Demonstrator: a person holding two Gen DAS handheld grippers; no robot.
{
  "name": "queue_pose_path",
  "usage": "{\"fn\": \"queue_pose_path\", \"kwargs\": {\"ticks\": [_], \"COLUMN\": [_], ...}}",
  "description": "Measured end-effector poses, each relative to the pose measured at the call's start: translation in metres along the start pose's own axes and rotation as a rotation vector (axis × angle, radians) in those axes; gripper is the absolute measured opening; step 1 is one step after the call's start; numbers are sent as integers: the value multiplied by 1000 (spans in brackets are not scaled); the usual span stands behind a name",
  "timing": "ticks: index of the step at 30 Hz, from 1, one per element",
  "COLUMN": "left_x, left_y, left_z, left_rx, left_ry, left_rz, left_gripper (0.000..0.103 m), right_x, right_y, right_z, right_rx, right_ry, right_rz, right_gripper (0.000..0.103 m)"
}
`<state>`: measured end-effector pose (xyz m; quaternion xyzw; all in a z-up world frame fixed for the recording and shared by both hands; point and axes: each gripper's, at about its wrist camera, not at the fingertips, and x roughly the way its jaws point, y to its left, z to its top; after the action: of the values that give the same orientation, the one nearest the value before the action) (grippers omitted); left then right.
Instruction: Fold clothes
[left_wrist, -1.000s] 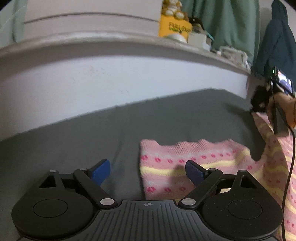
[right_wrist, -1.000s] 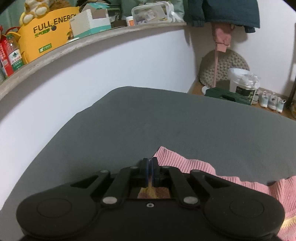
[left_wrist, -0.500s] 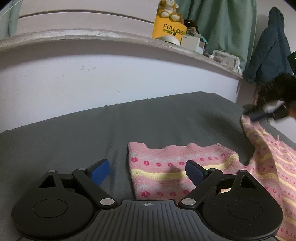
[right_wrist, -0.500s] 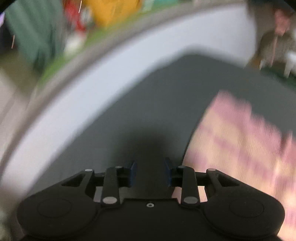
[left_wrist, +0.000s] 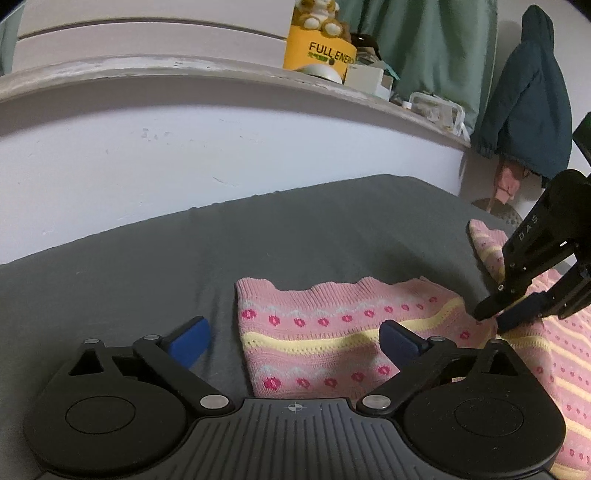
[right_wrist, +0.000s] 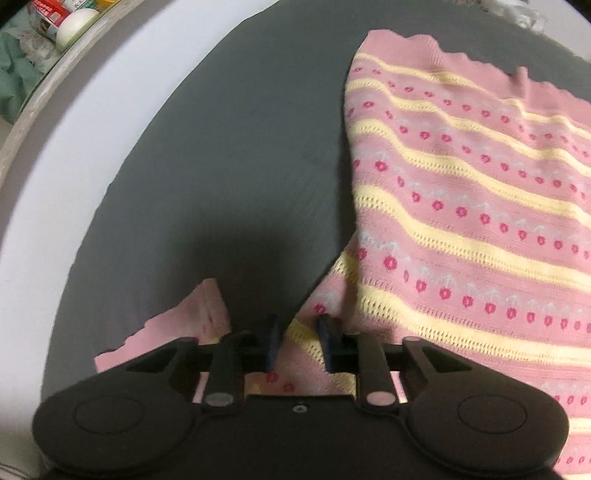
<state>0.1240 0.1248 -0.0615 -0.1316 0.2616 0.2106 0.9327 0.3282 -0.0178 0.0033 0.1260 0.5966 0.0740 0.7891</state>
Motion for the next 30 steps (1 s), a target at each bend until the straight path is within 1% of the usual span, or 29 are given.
{"fn": "queue_pose_path", "kwargs": {"ticks": [1, 2, 6, 8, 9, 12, 14, 16, 18, 20, 21, 22, 23, 26, 27, 30], "left_x": [0, 1, 0, -3, -4, -15, -24, -25, -18, -14, -14, -14, -14, -13, -13, -9], "left_y": [-1, -1, 0, 5, 8, 24, 31, 30, 24, 19, 17, 15, 15, 15, 14, 12], "left_z": [0, 0, 1, 1, 2, 7, 8, 6, 4, 2, 3, 3, 3, 1, 1, 1], "left_rx": [4, 6, 0, -28, -48, -145, -185, -178, -150, -128, -116, -109, -119, -145, -140, -134], "left_ry": [1, 1, 2, -3, -6, -38, -74, -71, -26, 2, 0, -4, -8, -1, -2, -1], "left_rz": [2, 4, 1, 0, 5, 74, 109, 105, 68, 34, 30, 23, 7, -23, -25, -31], "left_gripper": [98, 98, 98, 98, 98, 98, 98, 98, 98, 98, 98, 98, 98, 98, 98, 98], "right_x": [0, -1, -4, -7, -10, -18, -20, -12, -3, 4, 0, -4, -7, -17, -18, 3], "right_y": [0, -2, -8, -6, -4, 5, 15, 17, 15, 15, 19, 24, 32, 57, 64, 76], "right_z": [-1, -2, -2, -3, -4, -5, -4, -5, -5, -6, -7, -8, -9, -12, -12, -5], "right_rx": [5, 13, 32, 20, 20, 24, 17, -6, 4, 10, -11, -36, -78, -203, -242, -274], "right_ry": [-9, -16, -32, -49, -60, -98, -113, -106, -86, -70, -91, -111, -124, -165, -173, -93], "right_rz": [-10, -7, 7, 14, 34, 105, 153, 138, 124, 112, 116, 121, 128, 149, 153, 102], "right_gripper": [9, 8, 6, 6, 6, 6, 6, 6, 7, 9, 18, 29, 31, 31, 31, 30]}}
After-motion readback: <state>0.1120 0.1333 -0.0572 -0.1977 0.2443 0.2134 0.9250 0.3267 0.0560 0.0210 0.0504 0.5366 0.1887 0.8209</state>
